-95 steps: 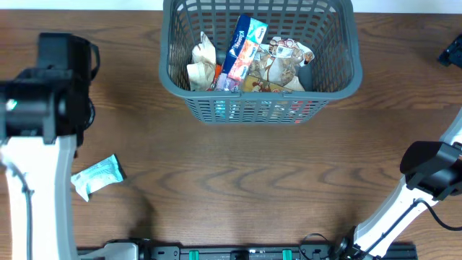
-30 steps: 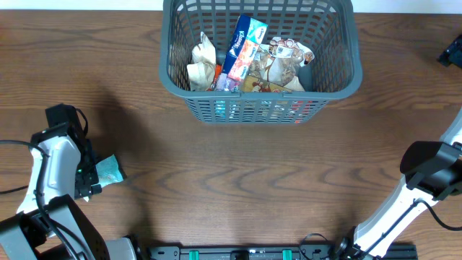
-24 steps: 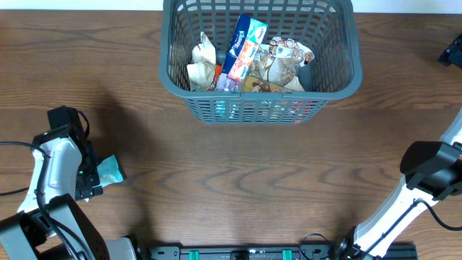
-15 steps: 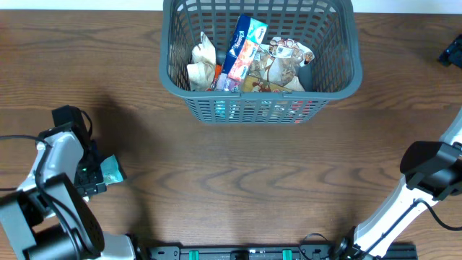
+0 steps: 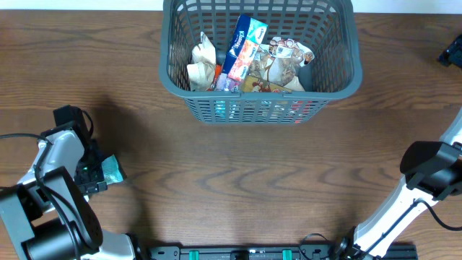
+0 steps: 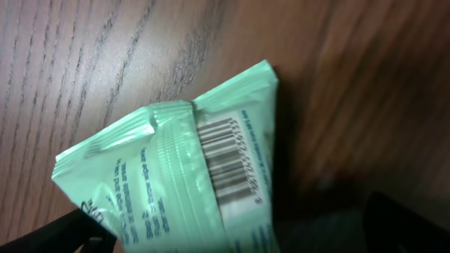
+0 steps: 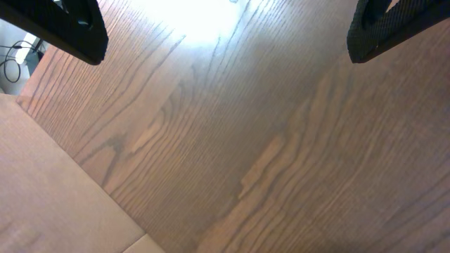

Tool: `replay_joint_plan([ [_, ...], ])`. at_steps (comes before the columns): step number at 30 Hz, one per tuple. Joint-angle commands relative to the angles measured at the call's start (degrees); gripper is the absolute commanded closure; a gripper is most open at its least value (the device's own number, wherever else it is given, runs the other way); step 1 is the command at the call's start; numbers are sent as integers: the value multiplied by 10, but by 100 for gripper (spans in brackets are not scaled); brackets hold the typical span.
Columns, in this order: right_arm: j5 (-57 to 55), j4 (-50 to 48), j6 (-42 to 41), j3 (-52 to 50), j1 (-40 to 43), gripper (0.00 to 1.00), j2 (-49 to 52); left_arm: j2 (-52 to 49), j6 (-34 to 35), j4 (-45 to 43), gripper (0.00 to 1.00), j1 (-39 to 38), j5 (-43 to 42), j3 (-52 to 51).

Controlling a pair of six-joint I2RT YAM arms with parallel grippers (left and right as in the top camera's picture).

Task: Pack container
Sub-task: 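Grasp the mint-green bar with the left gripper and lift it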

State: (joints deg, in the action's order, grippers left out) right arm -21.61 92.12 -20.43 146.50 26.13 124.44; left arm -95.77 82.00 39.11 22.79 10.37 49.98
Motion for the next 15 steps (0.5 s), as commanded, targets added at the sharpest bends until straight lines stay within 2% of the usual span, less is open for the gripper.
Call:
replay_joint_plan([
  [1, -6, 1, -8, 0, 1, 1, -6, -20, -8, 3, 4, 3, -4, -11],
  [10, -6, 1, -8, 0, 1, 1, -6, -25, -7, 1, 5, 3, -3, -11],
  [11, -6, 1, -8, 0, 1, 1, -6, -25, -7, 2, 9, 3, -3, -11],
  [15, -6, 1, -8, 0, 1, 1, -6, -25, -7, 2, 47, 3, -3, -11],
])
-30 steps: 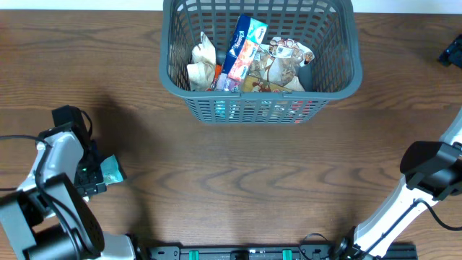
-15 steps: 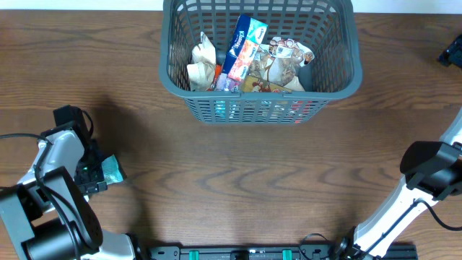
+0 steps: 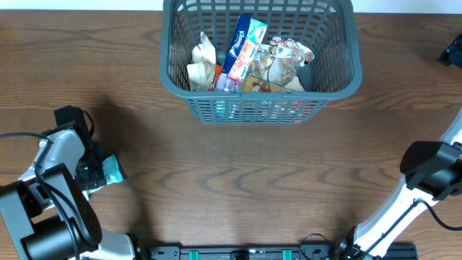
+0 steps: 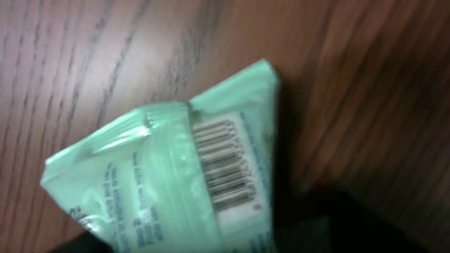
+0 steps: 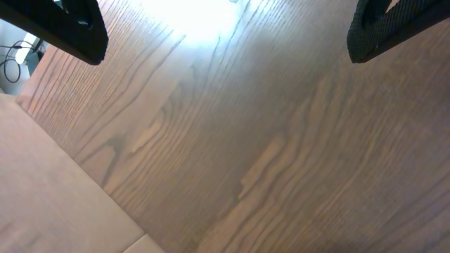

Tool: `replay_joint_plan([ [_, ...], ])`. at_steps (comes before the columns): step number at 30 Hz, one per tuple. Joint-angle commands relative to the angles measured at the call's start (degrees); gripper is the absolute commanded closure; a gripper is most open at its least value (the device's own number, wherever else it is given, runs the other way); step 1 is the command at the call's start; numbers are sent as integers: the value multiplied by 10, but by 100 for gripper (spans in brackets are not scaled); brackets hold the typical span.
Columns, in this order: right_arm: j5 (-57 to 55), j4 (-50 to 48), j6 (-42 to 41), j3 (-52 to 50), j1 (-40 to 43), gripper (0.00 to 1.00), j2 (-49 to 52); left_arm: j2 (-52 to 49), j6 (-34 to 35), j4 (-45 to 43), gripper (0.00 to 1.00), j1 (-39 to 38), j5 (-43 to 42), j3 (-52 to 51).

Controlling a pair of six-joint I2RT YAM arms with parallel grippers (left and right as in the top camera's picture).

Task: Pack container
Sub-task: 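Grasp the mint-green bar with the left gripper and lift it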

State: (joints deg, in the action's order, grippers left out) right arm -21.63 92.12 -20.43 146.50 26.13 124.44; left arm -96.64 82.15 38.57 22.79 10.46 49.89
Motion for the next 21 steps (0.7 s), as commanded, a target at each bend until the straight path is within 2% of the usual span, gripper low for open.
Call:
replay_joint_plan([
  [1, -6, 1, -8, 0, 1, 1, -6, -16, -9, 8, 67, 3, -4, -10],
  [2, -6, 1, -8, 0, 1, 1, -6, -16, -9, 9, 87, 3, -4, -10],
  [3, -6, 1, -8, 0, 1, 1, -6, -16, -9, 10, 94, 3, -4, -10],
  [7, -6, 1, -8, 0, 1, 1, -6, -14, -9, 9, 94, 3, -12, -9],
  [11, -6, 1, -8, 0, 1, 1, -6, 11, -36, 10, 94, 1, -57, 11],
  [15, -6, 1, -8, 0, 1, 1, -6, 70, -111, 10, 94, -18, -69, 74],
  [21, -6, 1, -8, 0, 1, 1, -6, 161, -235, -4, 94, -78, -68, 255],
])
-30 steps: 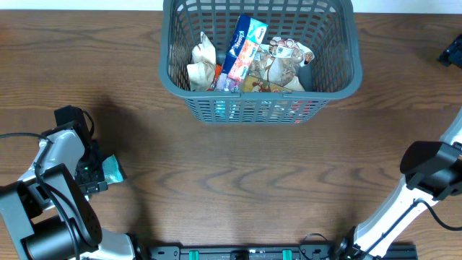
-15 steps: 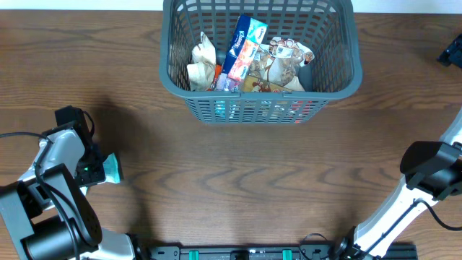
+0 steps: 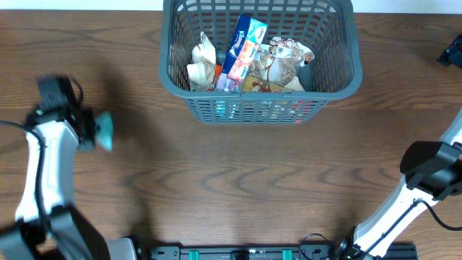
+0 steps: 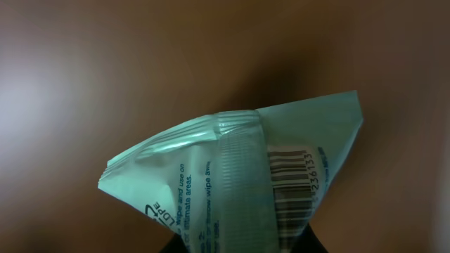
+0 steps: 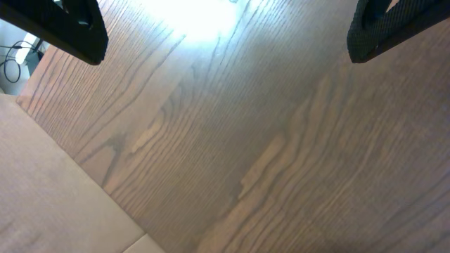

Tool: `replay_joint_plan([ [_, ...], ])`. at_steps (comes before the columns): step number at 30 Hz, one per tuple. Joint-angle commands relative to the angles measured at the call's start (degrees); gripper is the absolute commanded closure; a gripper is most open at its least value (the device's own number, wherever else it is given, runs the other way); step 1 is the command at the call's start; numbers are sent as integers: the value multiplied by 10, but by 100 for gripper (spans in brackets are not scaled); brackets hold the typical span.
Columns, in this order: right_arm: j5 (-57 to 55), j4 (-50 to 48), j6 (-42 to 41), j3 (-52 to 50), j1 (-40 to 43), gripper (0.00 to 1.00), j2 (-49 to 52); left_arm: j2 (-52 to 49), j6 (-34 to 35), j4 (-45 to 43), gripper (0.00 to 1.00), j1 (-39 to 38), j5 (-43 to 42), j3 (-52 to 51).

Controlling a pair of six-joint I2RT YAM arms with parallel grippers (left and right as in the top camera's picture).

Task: Pack container
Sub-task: 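Grasp the mint-green bar with the left gripper and lift it, then carry the green bar over the basket and release it inside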

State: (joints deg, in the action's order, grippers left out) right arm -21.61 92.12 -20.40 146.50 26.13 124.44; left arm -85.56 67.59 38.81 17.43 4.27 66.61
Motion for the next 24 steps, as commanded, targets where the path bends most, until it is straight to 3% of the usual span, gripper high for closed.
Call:
replay_joint_plan([
  [1, -6, 1, -8, 0, 1, 1, -6, 58, -105, -12, 94, -35, -7, 121],
  [5, -6, 1, -8, 0, 1, 1, -6, 70, -191, -59, 94, -95, -9, 277],
  [10, -6, 1, -8, 0, 1, 1, -6, 56, -255, -133, 94, -187, -13, 380],
  [15, -6, 1, -8, 0, 1, 1, -6, 27, -345, -238, 94, -297, -80, 392],
  [24, -6, 1, -8, 0, 1, 1, -6, -70, -426, -248, 94, -443, -99, 392],
])
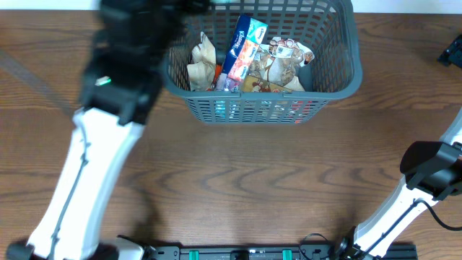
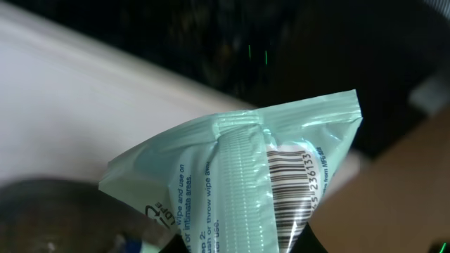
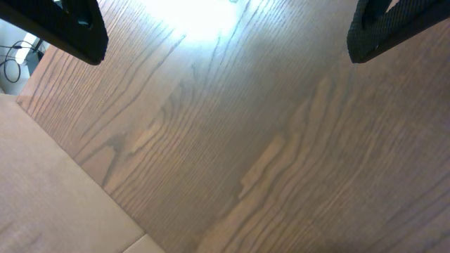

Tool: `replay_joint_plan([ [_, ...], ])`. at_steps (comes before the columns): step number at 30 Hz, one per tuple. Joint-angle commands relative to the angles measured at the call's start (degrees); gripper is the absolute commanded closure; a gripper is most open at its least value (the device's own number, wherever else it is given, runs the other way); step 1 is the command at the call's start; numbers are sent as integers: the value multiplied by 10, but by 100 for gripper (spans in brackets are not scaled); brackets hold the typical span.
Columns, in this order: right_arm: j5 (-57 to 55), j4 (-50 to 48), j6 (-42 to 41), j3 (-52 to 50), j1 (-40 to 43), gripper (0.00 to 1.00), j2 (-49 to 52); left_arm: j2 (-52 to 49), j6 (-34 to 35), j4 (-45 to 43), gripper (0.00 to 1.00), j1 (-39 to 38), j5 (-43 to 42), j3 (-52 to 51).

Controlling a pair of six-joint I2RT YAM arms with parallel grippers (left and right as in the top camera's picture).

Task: Pack container
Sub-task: 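Carry the green bar over the basket and release it inside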

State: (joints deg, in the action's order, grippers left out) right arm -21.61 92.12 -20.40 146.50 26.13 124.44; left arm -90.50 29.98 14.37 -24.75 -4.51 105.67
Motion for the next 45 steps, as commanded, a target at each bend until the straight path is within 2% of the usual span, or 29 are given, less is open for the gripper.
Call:
replay_joint_plan([
  [1, -6, 1, -8, 0, 1, 1, -6, -31, -52, -3, 94, -28, -10, 1],
  [5, -6, 1, -8, 0, 1, 1, -6, -72, -51, 0, 94, -43, -6, 1],
  [12, -6, 1, -8, 0, 1, 1, -6, -143, -52, 55, 94, -43, 39, 1],
  [16, -6, 1, -8, 0, 1, 1, -6, -186, -51, 81, 94, -43, 39, 1],
  [25, -6, 1, -8, 0, 1, 1, -6, -227, -42, 92, 94, -48, -21, 1],
  [27, -6, 1, -8, 0, 1, 1, -6, -227, -43, 91, 85, -50, -21, 1],
  [30, -6, 1, -8, 0, 1, 1, -6, -228, -42, 93, 83, -51, -20, 1],
  [33, -6, 1, -8, 0, 1, 1, -6, -228, -42, 99, 62, -51, -20, 1],
  [36, -6, 1, -8, 0, 1, 1, -6, -228, -43, 107, 34, -51, -19, 1],
  [39, -6, 1, -8, 0, 1, 1, -6, -228, -43, 109, 15, -51, -19, 1],
  [42, -6, 1, -8, 0, 1, 1, -6, -227, -49, 107, 6, -50, -8, 1],
  [45, -6, 1, -8, 0, 1, 1, -6, -218, -49, 106, 3, -47, 22, 1],
])
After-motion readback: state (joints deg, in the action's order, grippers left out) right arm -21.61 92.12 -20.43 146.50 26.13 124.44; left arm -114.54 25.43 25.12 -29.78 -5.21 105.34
